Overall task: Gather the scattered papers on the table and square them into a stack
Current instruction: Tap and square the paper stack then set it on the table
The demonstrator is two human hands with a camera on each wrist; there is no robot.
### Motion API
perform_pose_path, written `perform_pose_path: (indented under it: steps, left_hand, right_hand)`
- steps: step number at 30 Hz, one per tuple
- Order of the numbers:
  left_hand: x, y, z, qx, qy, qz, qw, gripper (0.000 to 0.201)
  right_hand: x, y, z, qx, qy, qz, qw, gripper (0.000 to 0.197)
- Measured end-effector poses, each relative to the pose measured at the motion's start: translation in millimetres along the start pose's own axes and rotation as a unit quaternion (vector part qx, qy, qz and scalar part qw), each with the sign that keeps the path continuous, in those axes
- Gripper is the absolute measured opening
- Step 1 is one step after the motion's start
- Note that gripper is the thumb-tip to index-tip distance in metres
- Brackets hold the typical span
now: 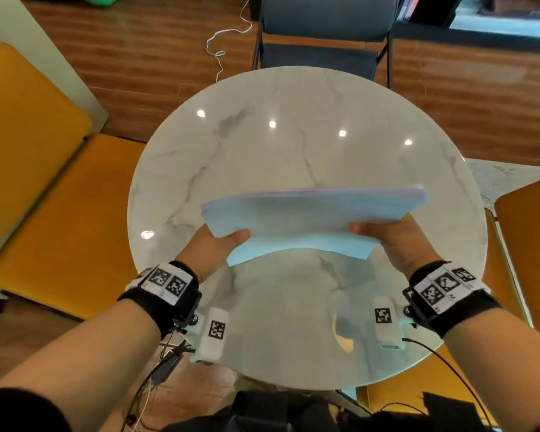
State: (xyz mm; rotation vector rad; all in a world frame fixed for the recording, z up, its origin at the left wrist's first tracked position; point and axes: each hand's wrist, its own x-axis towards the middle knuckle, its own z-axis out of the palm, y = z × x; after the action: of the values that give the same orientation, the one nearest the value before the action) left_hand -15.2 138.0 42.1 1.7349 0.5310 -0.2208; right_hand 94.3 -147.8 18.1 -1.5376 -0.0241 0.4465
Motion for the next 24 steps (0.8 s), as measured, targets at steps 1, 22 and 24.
perform_pose_path:
  steps: [1, 22, 24]
  left_hand:
    - [1, 0, 3, -0.009, 0.015, -0.006, 1.000, 0.022]
    - [8, 116, -61, 0.184, -0.025, 0.080, 0.979, 0.036]
    - [17, 107, -62, 0.179, 0.075, 0.128, 0.973, 0.067]
  right_hand:
    - [1, 2, 0, -0.002, 0.003, 0.006, 1.000, 0.051]
    - [-14, -77, 36, -0.378, 0.010, -0.161, 0.912, 0.015]
    - [-20, -70, 37, -0.312, 0.038, -0.116, 0.942, 0.015]
